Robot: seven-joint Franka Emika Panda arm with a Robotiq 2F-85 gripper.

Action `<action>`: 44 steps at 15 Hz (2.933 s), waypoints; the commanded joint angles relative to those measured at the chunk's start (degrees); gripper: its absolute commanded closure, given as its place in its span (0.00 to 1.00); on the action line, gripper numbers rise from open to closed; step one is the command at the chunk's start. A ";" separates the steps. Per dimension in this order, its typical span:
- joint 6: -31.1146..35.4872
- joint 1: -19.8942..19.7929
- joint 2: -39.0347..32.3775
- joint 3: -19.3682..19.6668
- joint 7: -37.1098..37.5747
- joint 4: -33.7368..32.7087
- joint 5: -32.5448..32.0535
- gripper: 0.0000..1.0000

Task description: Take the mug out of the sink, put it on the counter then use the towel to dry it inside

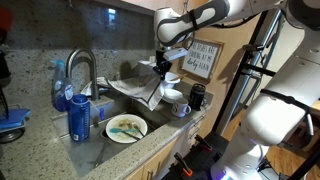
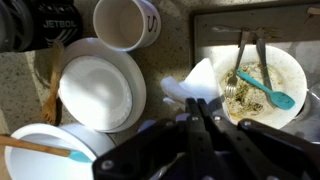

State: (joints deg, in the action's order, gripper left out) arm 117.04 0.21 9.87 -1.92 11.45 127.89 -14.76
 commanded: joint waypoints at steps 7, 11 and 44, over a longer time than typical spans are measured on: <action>-19.82 -1.38 21.73 -4.87 9.86 3.67 -6.87 0.99; -29.84 -2.85 27.91 -5.92 14.05 4.55 -8.13 0.99; -9.42 -11.70 16.78 1.63 29.01 12.85 -21.61 0.99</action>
State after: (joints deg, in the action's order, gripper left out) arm 104.84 -11.75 30.19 0.52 38.65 143.06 -35.27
